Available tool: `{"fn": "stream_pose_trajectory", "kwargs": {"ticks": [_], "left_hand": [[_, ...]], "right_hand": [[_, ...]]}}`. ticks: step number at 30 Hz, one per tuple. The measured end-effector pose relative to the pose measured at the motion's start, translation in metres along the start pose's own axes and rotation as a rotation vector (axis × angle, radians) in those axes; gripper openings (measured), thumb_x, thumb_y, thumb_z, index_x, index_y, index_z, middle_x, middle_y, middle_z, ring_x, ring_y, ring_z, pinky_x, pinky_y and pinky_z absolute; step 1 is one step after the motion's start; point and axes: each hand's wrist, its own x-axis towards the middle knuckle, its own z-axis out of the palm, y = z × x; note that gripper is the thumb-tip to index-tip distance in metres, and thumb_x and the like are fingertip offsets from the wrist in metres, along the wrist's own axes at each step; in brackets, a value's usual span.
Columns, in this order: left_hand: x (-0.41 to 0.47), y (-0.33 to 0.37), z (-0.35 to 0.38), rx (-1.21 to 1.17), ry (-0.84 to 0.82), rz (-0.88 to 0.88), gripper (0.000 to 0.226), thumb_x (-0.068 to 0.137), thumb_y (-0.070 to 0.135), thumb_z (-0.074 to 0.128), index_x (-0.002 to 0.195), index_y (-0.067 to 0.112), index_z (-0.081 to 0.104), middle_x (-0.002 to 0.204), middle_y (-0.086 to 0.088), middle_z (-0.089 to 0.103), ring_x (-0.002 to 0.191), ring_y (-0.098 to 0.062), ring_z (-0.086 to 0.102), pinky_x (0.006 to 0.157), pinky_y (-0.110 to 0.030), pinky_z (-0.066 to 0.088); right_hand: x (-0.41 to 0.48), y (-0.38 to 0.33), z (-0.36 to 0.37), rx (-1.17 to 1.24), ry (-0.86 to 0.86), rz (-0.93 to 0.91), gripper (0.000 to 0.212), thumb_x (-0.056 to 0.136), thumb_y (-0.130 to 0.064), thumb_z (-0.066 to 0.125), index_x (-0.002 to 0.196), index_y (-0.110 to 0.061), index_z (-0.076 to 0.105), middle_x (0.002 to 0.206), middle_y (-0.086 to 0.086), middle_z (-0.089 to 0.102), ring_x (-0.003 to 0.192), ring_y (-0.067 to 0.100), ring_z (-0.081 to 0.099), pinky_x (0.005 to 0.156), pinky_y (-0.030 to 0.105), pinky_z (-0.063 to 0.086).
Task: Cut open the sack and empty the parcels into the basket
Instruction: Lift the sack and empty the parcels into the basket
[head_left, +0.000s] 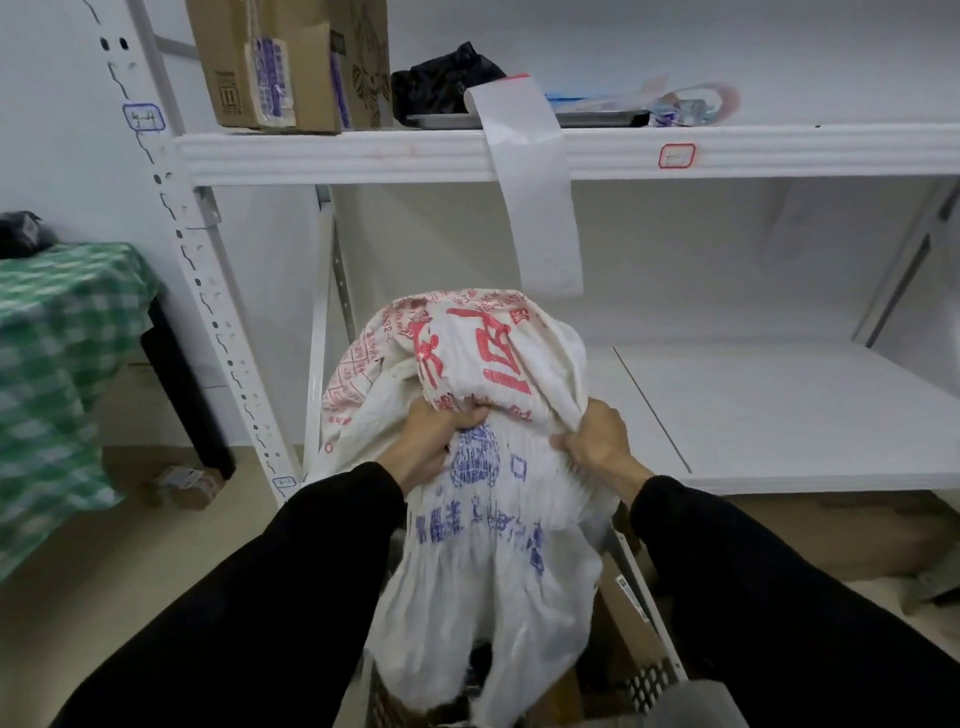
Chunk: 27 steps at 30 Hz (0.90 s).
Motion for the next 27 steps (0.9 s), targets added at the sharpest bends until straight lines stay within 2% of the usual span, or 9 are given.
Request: {"fn": "stream_pose_trajectory", "kwargs": {"ticks": [4, 8, 11, 14, 16, 18, 20, 23, 27], "left_hand": [[-0.01, -0.012, -0.027, 0.32, -0.004, -0.012, 0.062, 0.068, 0.005, 0.088, 0.123, 0.016, 0.061, 0.112, 0.003, 0.073, 0.108, -0.015, 0.067, 0.098, -0.035, 0.052], [-0.014, -0.021, -0.032, 0.361, -0.168, -0.145, 0.06, 0.07, 0.019, 0.089, 0.123, 0.021, 0.063, 0.114, 0.005, 0.073, 0.11, -0.018, 0.067, 0.103, -0.041, 0.049], [-0.009, -0.029, -0.019, 0.32, -0.03, -0.074, 0.062, 0.074, 0.013, 0.086, 0.13, 0.014, 0.059, 0.124, 0.0, 0.069, 0.117, -0.021, 0.062, 0.104, -0.04, 0.048], [0.0, -0.03, -0.009, 0.164, 0.119, -0.05, 0.047, 0.079, 0.001, 0.078, 0.124, 0.007, 0.063, 0.118, -0.006, 0.071, 0.113, -0.026, 0.065, 0.1, -0.046, 0.051], [0.005, -0.027, -0.002, 0.103, 0.132, -0.035, 0.041, 0.081, -0.005, 0.074, 0.12, 0.005, 0.065, 0.114, -0.006, 0.072, 0.108, -0.024, 0.067, 0.1, -0.045, 0.051], [0.003, -0.025, 0.004, 0.081, 0.112, -0.014, 0.038, 0.081, -0.011, 0.07, 0.114, 0.008, 0.065, 0.108, -0.002, 0.072, 0.102, -0.017, 0.066, 0.1, -0.039, 0.049], [0.002, -0.022, 0.002, 0.092, 0.083, -0.021, 0.039, 0.082, -0.011, 0.07, 0.115, 0.009, 0.065, 0.11, -0.002, 0.072, 0.103, -0.016, 0.065, 0.102, -0.038, 0.047], [0.0, -0.018, -0.011, 0.151, -0.078, -0.114, 0.048, 0.081, -0.001, 0.075, 0.126, 0.01, 0.061, 0.122, -0.005, 0.069, 0.118, -0.024, 0.062, 0.107, -0.043, 0.045], [-0.007, -0.016, -0.026, 0.433, -0.217, -0.185, 0.076, 0.066, 0.02, 0.092, 0.133, 0.02, 0.056, 0.126, 0.004, 0.067, 0.119, -0.018, 0.06, 0.108, -0.04, 0.045]], "right_hand": [[-0.005, -0.007, -0.003, 0.441, 0.193, -0.021, 0.021, 0.076, 0.001, 0.074, 0.089, -0.011, 0.062, 0.082, -0.003, 0.064, 0.085, 0.023, 0.062, 0.07, 0.029, 0.048], [-0.007, -0.018, -0.009, 0.736, -0.015, 0.052, 0.026, 0.078, 0.004, 0.072, 0.094, -0.015, 0.064, 0.092, -0.002, 0.067, 0.087, 0.016, 0.062, 0.069, 0.026, 0.051], [-0.003, -0.008, -0.01, 0.671, -0.14, 0.015, 0.047, 0.074, -0.001, 0.075, 0.115, -0.016, 0.057, 0.109, -0.001, 0.065, 0.101, 0.017, 0.061, 0.079, 0.029, 0.051], [-0.005, 0.007, -0.007, 0.274, -0.261, -0.124, 0.089, 0.061, -0.026, 0.089, 0.135, -0.024, 0.038, 0.126, -0.004, 0.055, 0.117, 0.017, 0.054, 0.096, 0.032, 0.046], [-0.005, 0.013, -0.005, 0.063, -0.236, -0.087, 0.098, 0.059, -0.031, 0.09, 0.14, -0.021, 0.036, 0.131, 0.001, 0.055, 0.12, 0.024, 0.052, 0.098, 0.034, 0.044], [-0.005, 0.014, -0.004, -0.031, -0.211, -0.043, 0.075, 0.068, -0.023, 0.087, 0.13, -0.011, 0.048, 0.122, 0.005, 0.06, 0.11, 0.026, 0.056, 0.09, 0.03, 0.044], [-0.007, 0.009, -0.005, -0.061, -0.175, 0.019, 0.044, 0.073, -0.02, 0.085, 0.105, -0.006, 0.058, 0.105, 0.008, 0.065, 0.094, 0.026, 0.06, 0.079, 0.031, 0.047], [-0.008, 0.003, -0.009, 0.162, -0.056, 0.077, 0.026, 0.073, -0.013, 0.083, 0.076, -0.012, 0.057, 0.084, 0.002, 0.063, 0.086, 0.026, 0.064, 0.071, 0.03, 0.05], [-0.007, -0.008, -0.01, 0.595, 0.021, 0.068, 0.021, 0.073, 0.0, 0.08, 0.086, -0.008, 0.065, 0.083, 0.0, 0.067, 0.089, 0.024, 0.065, 0.071, 0.028, 0.052]]}}
